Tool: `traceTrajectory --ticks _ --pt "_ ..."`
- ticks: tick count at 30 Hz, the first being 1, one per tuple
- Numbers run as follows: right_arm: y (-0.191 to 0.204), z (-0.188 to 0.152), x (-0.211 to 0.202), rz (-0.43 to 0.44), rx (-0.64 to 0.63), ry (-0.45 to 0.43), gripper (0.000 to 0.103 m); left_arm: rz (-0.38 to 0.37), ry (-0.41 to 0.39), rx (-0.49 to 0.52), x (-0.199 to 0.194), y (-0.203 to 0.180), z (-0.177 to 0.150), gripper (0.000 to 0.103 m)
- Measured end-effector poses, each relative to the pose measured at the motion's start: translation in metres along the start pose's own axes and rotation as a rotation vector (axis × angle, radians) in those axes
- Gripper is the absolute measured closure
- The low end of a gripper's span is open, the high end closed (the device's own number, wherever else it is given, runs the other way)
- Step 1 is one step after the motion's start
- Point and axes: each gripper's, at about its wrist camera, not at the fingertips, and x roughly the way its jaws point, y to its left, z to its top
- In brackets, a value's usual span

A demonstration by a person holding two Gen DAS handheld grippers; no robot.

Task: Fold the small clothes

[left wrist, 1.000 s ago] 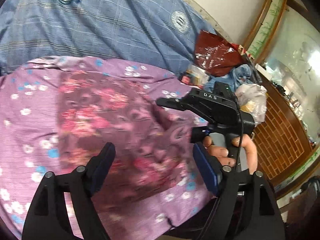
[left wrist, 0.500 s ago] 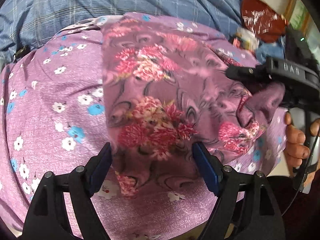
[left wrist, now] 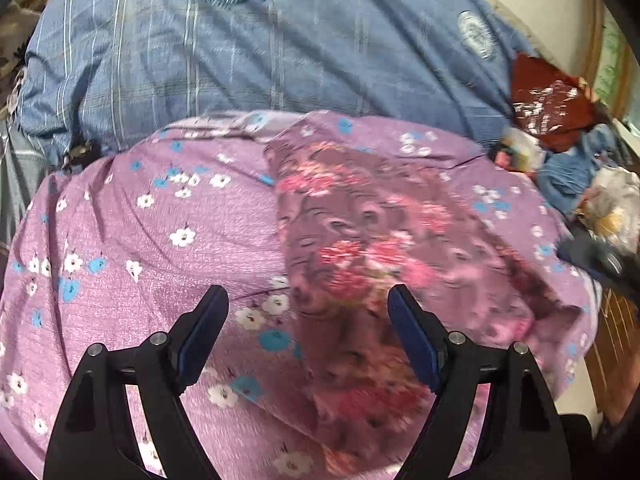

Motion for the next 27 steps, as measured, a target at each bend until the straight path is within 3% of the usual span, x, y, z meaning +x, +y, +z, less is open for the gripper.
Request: traceTrajectory --ticks 2,4,6,8,10,13,14,17,18,22,24,27 --pt "0.003 -0.013 0.017 -0.049 -0.030 0.101 0.080 0.006 0.002 -0.028 0.012 0.006 -0.005 0.021" --pt "-0.010 -0.031 0.043 -0.186 -0.039 0.223 0.084 -0.013 0.013 -0.049 0.024 0.011 -0.011 0.021" --pt "-0.036 -0.044 0.054 -0.211 0.035 0.292 0.103 -0.040 0.027 -0.041 0.036 0.013 -0.019 0.020" --pt "-0.043 -0.040 0.050 -0.178 0.080 0.291 0.103 -0.040 0.041 -0.016 0.040 0.011 -0.022 0.021" --pt "-0.033 -0.027 0.048 -0.216 0.030 0.305 0.103 -0.080 0.034 -0.026 0.035 0.013 -0.015 0.021" --pt "-0.018 0.002 0.045 -0.237 -0.002 0.264 0.097 -0.102 -0.041 -0.019 0.022 0.019 -0.003 0.021" --pt "-0.013 0.010 0.044 -0.258 -0.011 0.238 0.093 -0.100 -0.047 -0.024 0.021 0.022 0.002 0.021" --pt "-0.008 0.044 0.062 -0.293 0.022 0.178 0.062 -0.137 -0.022 -0.085 0.028 0.033 0.011 0.021" --pt "-0.010 0.052 0.072 -0.278 0.045 0.180 0.060 -0.136 -0.008 -0.095 0.033 0.035 0.012 0.021" --pt "-0.031 0.069 0.132 -0.350 0.149 0.206 0.063 -0.115 0.070 -0.071 0.065 0.030 0.014 0.020" --pt "-0.053 0.065 0.161 -0.384 0.210 0.269 0.068 -0.114 0.078 -0.080 0.072 0.027 0.014 0.019" --pt "-0.060 0.070 0.167 -0.410 0.212 0.255 0.070 -0.116 0.084 -0.082 0.073 0.025 0.018 0.019"
